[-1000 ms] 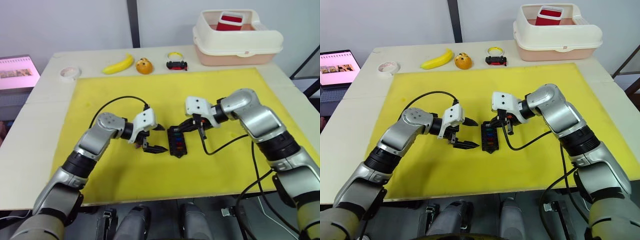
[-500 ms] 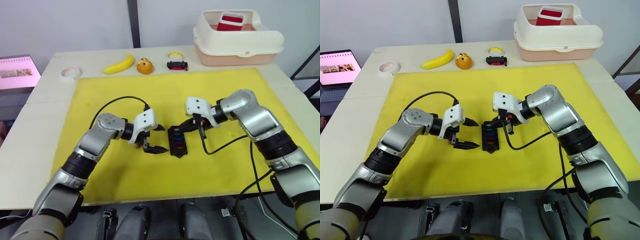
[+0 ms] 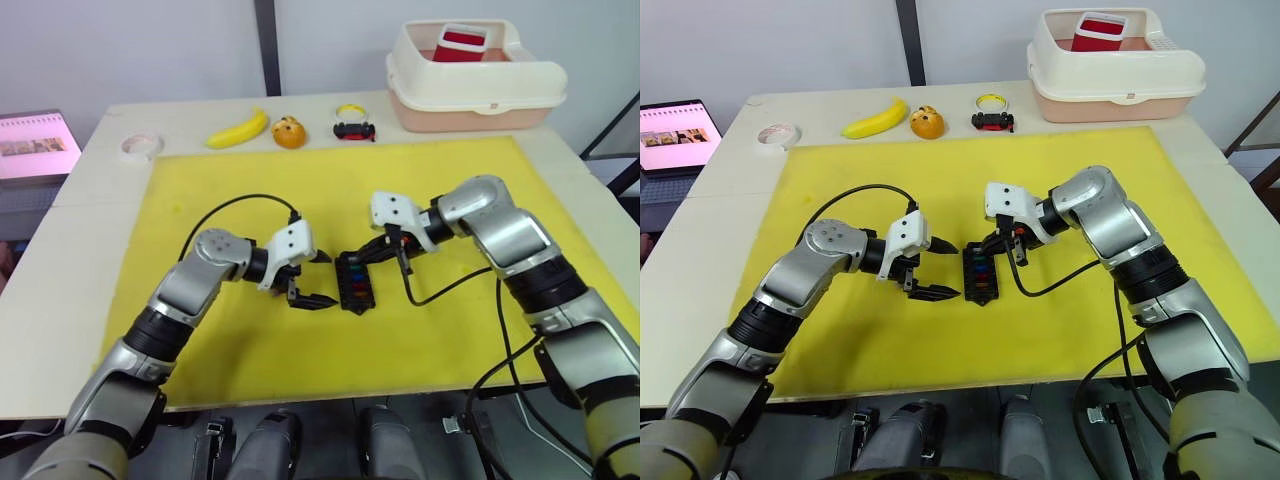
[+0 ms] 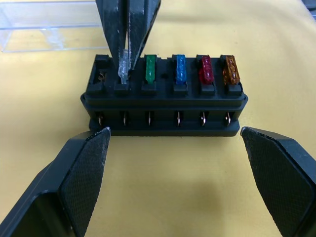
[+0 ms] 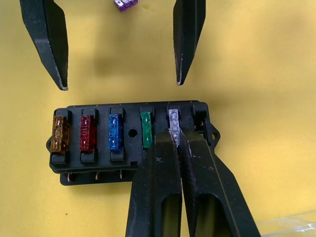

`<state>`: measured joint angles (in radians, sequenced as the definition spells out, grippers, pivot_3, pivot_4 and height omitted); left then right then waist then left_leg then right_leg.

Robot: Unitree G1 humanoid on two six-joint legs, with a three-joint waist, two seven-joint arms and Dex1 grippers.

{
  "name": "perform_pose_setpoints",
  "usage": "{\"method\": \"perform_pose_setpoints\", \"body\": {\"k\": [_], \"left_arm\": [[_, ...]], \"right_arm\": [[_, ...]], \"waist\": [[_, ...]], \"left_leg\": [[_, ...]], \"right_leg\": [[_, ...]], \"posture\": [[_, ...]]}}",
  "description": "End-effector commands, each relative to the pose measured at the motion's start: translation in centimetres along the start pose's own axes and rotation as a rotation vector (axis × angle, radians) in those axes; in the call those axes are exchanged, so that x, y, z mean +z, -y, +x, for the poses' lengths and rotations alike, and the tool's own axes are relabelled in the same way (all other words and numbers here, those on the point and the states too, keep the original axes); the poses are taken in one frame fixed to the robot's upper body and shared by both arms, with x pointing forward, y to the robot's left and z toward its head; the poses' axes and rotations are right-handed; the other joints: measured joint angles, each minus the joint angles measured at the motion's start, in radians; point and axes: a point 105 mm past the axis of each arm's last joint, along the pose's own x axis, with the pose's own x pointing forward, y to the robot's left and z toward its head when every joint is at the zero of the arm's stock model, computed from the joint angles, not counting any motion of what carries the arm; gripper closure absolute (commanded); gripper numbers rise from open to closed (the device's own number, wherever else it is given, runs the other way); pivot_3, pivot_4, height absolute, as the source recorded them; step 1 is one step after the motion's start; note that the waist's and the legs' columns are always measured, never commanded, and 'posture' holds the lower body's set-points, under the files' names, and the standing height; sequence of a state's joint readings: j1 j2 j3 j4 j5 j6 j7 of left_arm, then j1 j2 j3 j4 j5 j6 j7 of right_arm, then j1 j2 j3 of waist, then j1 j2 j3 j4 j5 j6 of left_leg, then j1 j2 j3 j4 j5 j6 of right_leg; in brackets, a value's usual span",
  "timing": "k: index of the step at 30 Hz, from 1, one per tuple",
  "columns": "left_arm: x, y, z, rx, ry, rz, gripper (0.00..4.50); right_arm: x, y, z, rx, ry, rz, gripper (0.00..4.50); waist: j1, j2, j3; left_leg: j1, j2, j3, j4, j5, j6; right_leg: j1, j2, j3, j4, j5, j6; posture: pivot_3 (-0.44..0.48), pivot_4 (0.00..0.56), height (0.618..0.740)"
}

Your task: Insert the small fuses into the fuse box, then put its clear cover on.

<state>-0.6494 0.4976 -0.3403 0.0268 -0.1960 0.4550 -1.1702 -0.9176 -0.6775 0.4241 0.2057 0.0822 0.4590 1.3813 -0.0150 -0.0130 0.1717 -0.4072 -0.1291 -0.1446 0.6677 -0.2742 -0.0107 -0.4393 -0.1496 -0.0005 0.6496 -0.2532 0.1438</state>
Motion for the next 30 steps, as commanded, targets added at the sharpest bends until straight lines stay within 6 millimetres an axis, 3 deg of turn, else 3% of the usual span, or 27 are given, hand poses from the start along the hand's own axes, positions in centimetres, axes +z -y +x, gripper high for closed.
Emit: {"method": "perform_pose_setpoints", "body": {"k": [1,9,30], "left_arm": [[0.8,0.2,0.1,-0.005,0.019,0.028,0.04],[0.8,0.1,0.0,-0.009,0.015,0.028,0.04],[0.6,0.2,0.0,-0.005,0.012,0.024,0.04]], "right_arm": [[0.4,0.4,-0.3,-0.017,-0.005,-0.013,4.5],[1.6,0.2,-0.8,-0.025,0.018,-0.04,4.5],[1.8,0.4,-0.3,-0.023,0.016,-0.041,4.5]], "waist": [[0.0,0.0,0.0],[0.0,0.0,0.0],[-0.001,0.0,0.0]], "left_leg": [[0.0,0.0,0.0,0.0,0.0,0.0],[0.0,0.0,0.0,0.0,0.0,0.0],[0.0,0.0,0.0,0.0,0.0,0.0]], "right_leg": [[0.0,0.0,0.0,0.0,0.0,0.0],[0.0,0.0,0.0,0.0,0.0,0.0],[0.0,0.0,0.0,0.0,0.0,0.0]], "posture": [[0.0,0.15,0.74],[0.0,0.15,0.74],[0.0,0.15,0.74]]}}
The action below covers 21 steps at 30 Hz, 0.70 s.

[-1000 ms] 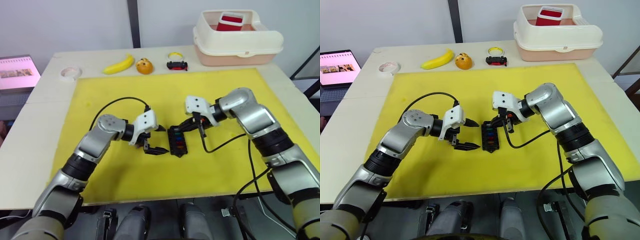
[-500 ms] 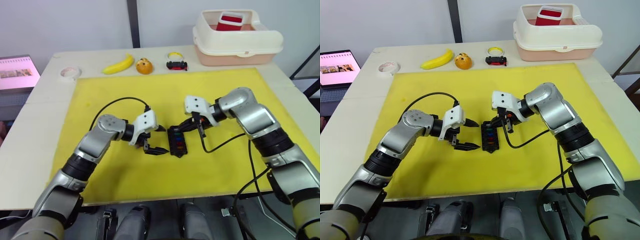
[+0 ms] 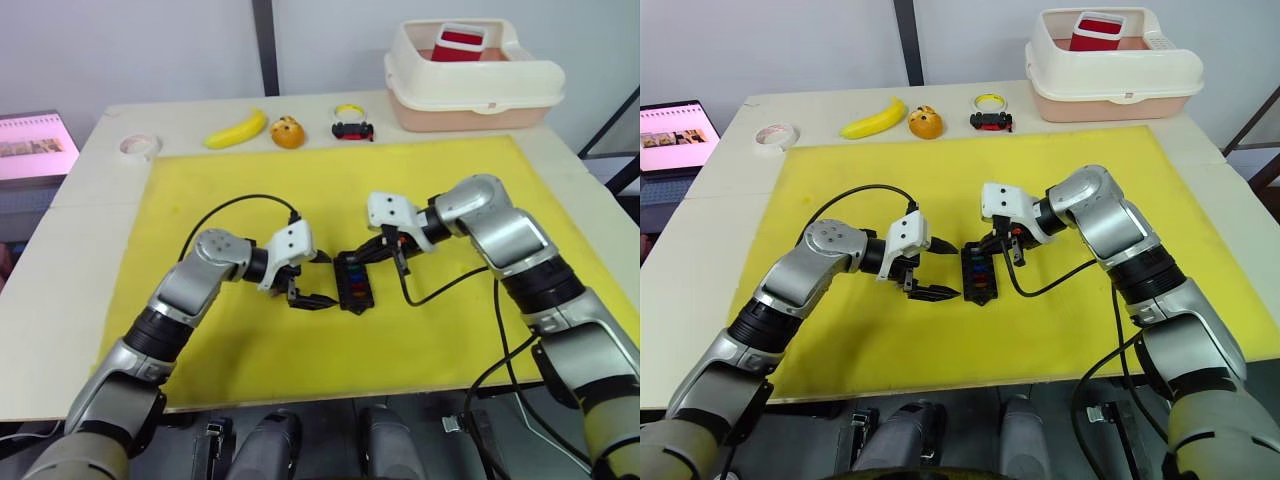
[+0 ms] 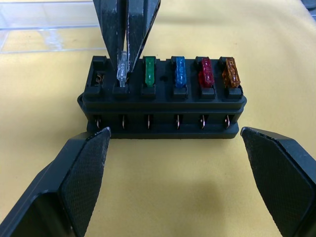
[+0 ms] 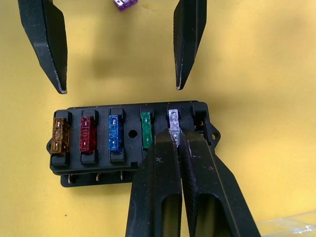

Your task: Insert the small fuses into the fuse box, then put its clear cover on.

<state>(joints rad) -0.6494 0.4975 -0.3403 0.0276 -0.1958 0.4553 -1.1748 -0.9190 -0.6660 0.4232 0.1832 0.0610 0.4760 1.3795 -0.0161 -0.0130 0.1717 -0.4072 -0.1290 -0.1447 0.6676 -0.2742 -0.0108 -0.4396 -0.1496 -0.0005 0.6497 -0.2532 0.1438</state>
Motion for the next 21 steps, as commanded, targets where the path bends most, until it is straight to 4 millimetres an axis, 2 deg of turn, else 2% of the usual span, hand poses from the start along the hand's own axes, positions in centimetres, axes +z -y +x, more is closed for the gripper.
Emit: {"method": "perform_pose_setpoints", "body": {"k": [1,7,11,21], "left_arm": [[0.65,0.18,-0.05,0.0,0.012,0.025,0.04],[0.62,0.3,-0.03,-0.003,0.012,0.024,0.04],[0.6,0.33,0.07,-0.006,0.011,0.024,0.0],[0.55,0.46,0.1,-0.011,0.009,0.024,0.0]], "right_arm": [[1.56,0.41,-0.63,-0.018,0.031,-0.029,4.5],[1.64,0.29,-0.66,-0.017,0.031,-0.025,4.5],[1.33,0.39,-0.5,-0.027,0.018,-0.018,3.15],[1.95,0.51,-0.94,-0.044,0.039,-0.031,3.15]], "waist": [[-0.001,0.0,0.0],[-0.001,0.0,0.0],[0.0,0.0,0.0],[0.0,0.0,0.0]], "left_leg": [[0.0,0.0,0.0,0.0,0.0,0.0],[0.0,0.0,0.0,0.0,0.0,0.0],[0.0,0.0,0.0,0.0,0.0,0.0],[0.0,0.0,0.0,0.0,0.0,0.0]], "right_leg": [[0.0,0.0,0.0,0.0,0.0,0.0],[0.0,0.0,0.0,0.0,0.0,0.0],[0.0,0.0,0.0,0.0,0.0,0.0],[0.0,0.0,0.0,0.0,0.0,0.0]], "posture": [[0.0,0.15,0.74],[0.0,0.15,0.74],[0.0,0.15,0.74],[0.0,0.15,0.74]]}}
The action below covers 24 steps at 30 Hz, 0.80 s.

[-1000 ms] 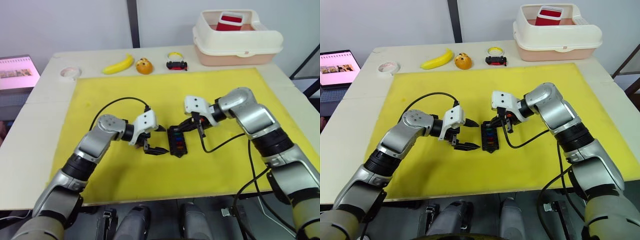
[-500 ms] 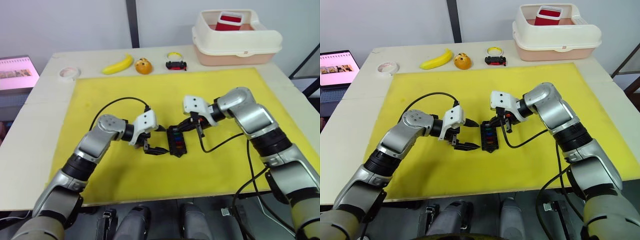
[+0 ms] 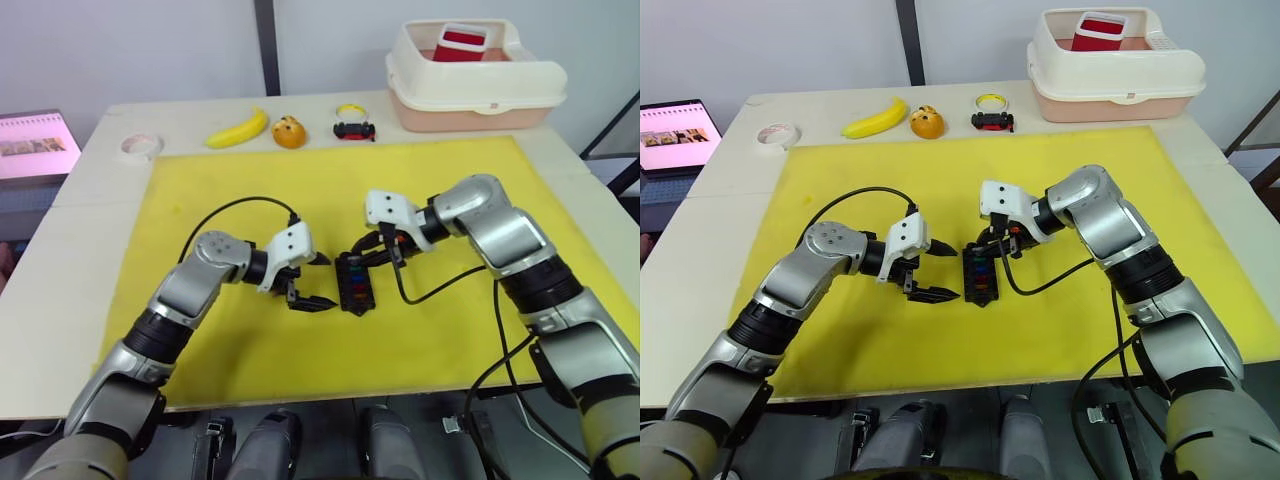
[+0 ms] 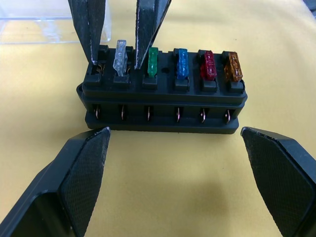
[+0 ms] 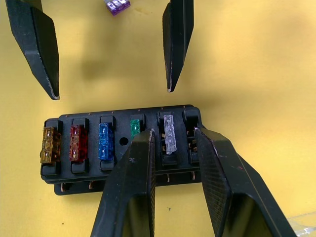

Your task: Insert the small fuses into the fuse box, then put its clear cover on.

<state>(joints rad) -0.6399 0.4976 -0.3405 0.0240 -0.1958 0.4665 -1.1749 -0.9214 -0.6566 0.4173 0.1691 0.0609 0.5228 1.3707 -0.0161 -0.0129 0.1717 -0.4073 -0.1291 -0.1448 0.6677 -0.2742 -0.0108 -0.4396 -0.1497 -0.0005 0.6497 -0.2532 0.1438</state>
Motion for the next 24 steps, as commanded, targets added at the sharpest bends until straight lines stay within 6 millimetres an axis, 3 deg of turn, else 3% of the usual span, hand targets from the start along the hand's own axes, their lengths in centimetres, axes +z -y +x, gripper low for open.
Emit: {"method": "perform_pose_setpoints", "body": {"k": [1,11,15,24], "left_arm": [[0.9,0.3,0.1,-0.009,0.014,0.041,0.0],[0.9,0.1,0.1,-0.006,0.012,0.047,0.0],[0.9,0.0,0.0,-0.002,0.012,0.046,0.0],[0.9,-0.2,-0.1,0.004,0.008,0.044,0.0]], "right_arm": [[1.8,0.5,-1.2,-0.039,0.038,-0.062,3.15],[4.1,1.1,-3.0,-0.071,0.156,-0.045,3.15],[3.5,0.6,-2.7,-0.067,0.185,-0.025,4.45],[2.1,-0.6,-1.7,-0.051,0.218,-0.018,4.49]], "waist": [[0.0,0.0,0.0],[0.0,0.0,0.0],[0.002,0.0,0.0],[-0.001,0.0,0.0]], "left_leg": [[0.0,0.0,0.0,0.0,0.0,0.0],[0.0,0.0,0.0,0.0,0.0,0.0],[0.0,0.0,0.0,0.0,0.0,0.0],[0.0,0.0,0.0,0.0,0.0,0.0]], "right_leg": [[0.0,0.0,0.0,0.0,0.0,0.0],[0.0,0.0,0.0,0.0,0.0,0.0],[0.0,0.0,0.0,0.0,0.0,0.0],[0.0,0.0,0.0,0.0,0.0,0.0]], "posture": [[0.0,0.15,0.74],[0.0,0.15,0.74],[0.0,0.15,0.74],[0.0,0.15,0.74]]}}
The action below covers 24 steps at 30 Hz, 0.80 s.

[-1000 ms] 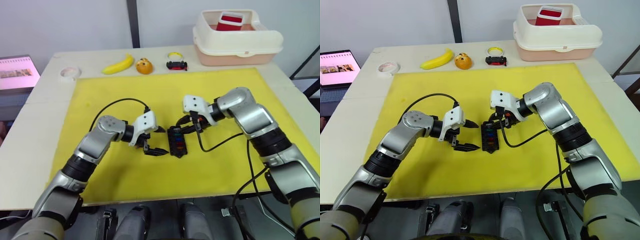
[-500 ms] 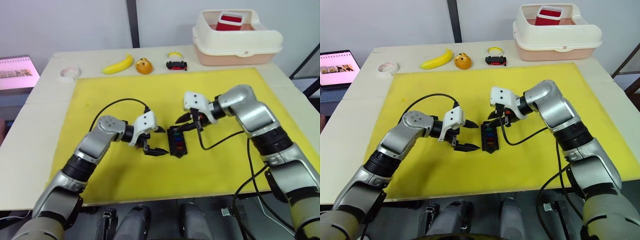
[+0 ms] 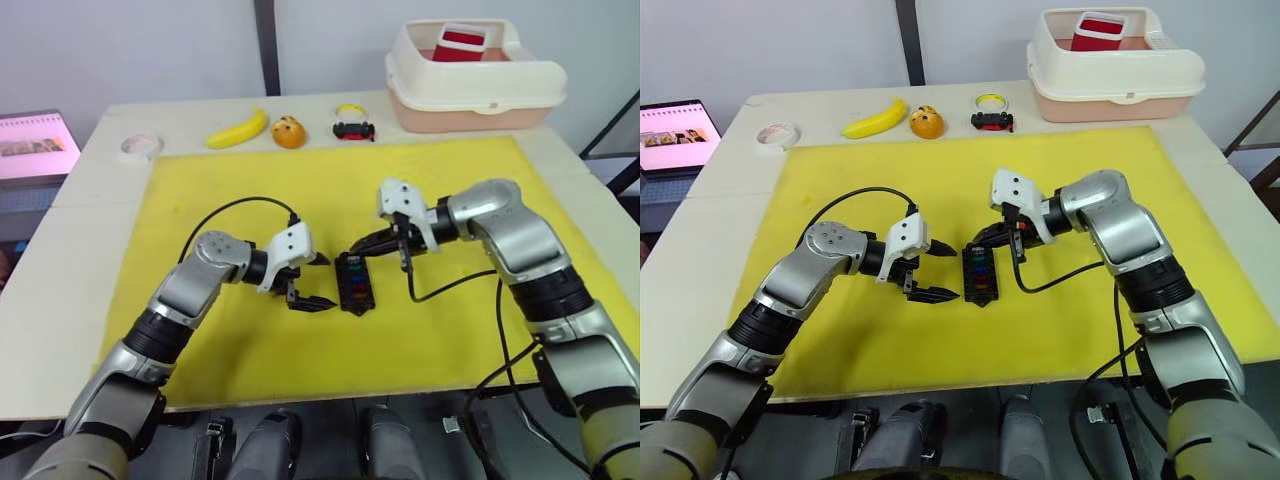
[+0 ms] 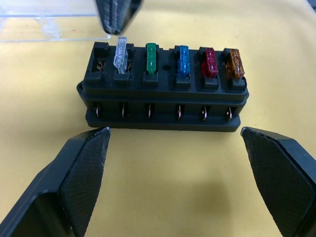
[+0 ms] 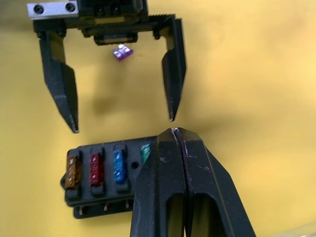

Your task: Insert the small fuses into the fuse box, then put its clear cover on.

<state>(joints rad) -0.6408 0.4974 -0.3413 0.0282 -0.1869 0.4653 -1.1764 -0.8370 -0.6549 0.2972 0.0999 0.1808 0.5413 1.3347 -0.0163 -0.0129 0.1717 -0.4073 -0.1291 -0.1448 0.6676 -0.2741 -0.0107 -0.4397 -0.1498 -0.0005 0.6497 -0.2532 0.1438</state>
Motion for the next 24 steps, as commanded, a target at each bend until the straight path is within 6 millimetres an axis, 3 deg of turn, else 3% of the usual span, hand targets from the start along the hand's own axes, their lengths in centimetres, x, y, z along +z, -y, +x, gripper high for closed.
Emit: {"method": "perform_pose_setpoints", "body": {"k": [1,15,24], "left_arm": [[1.0,-0.2,-0.1,0.003,0.017,0.042,0.0],[1.2,-0.8,-0.1,0.023,0.021,0.043,0.0],[1.2,-0.7,-0.1,0.025,0.023,0.042,0.0]], "right_arm": [[1.3,0.0,-0.4,-0.023,0.044,-0.069,4.49],[-0.6,0.2,0.0,-0.03,0.041,0.001,4.49],[-3.3,-0.2,0.8,-0.008,-0.03,0.045,4.49]], "waist": [[0.0,0.0,0.0],[0.001,0.0,0.0],[0.002,0.0,0.0]], "left_leg": [[0.0,0.0,0.0,0.0,0.0,0.0],[0.0,0.0,0.0,0.0,0.0,0.0],[0.0,0.0,0.0,0.0,0.0,0.0]], "right_leg": [[0.0,0.0,0.0,0.0,0.0,0.0],[0.0,0.0,0.0,0.0,0.0,0.0],[0.001,0.0,0.0,0.0,0.0,0.0]], "posture": [[0.0,0.15,0.74],[0.0,0.15,0.74],[0.0,0.15,0.74]]}}
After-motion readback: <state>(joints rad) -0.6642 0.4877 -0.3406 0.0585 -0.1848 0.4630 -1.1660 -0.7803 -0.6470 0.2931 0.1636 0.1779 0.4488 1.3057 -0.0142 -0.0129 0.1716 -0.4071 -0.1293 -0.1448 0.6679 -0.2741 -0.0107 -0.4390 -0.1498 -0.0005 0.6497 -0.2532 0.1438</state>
